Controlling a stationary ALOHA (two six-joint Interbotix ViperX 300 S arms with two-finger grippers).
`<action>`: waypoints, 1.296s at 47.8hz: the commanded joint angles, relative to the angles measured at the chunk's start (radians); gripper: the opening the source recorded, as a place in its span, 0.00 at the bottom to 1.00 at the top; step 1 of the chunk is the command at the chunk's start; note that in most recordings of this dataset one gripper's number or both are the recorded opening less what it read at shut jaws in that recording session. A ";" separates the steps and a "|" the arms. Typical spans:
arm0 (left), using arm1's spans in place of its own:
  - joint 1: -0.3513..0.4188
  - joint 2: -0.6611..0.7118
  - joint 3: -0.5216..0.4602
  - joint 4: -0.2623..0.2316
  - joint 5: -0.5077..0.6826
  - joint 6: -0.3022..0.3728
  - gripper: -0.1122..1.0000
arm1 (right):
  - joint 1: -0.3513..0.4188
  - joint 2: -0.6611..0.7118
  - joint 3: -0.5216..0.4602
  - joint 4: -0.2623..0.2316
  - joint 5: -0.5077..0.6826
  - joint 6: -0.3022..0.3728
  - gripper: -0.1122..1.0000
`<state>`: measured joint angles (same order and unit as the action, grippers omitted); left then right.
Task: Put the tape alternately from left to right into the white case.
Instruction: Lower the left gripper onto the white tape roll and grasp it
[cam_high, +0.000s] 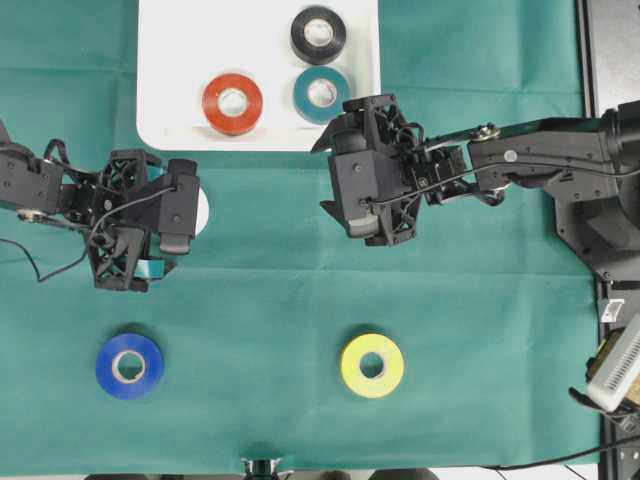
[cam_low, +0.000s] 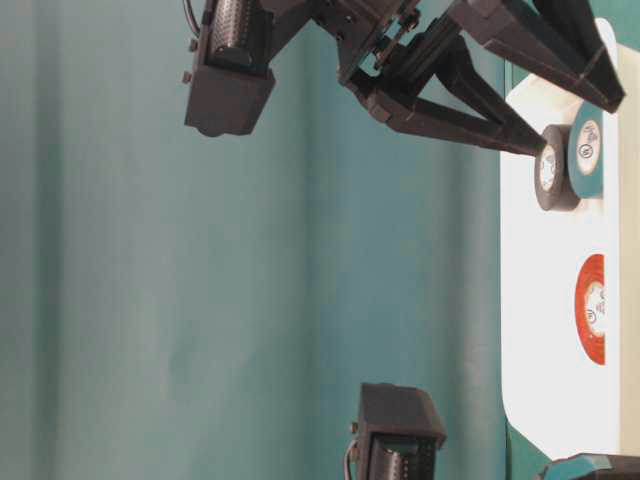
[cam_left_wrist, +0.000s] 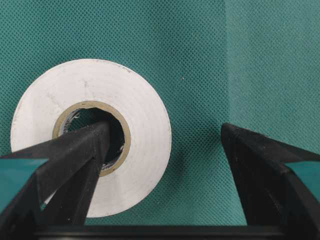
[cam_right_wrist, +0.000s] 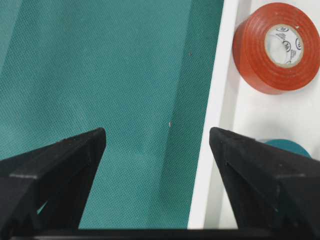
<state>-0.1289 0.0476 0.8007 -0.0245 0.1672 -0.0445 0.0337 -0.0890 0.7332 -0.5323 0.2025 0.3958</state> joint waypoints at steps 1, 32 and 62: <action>-0.002 -0.012 -0.015 -0.003 -0.006 -0.002 0.94 | 0.002 -0.023 -0.011 0.002 -0.006 0.002 0.83; -0.002 -0.018 -0.015 -0.002 -0.006 0.002 0.34 | 0.002 -0.015 -0.009 0.002 -0.006 0.002 0.83; -0.057 -0.213 -0.015 -0.003 0.054 0.002 0.34 | 0.002 -0.015 -0.009 0.002 -0.006 0.002 0.83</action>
<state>-0.1810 -0.1227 0.8007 -0.0245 0.2071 -0.0430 0.0337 -0.0890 0.7348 -0.5323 0.2025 0.3958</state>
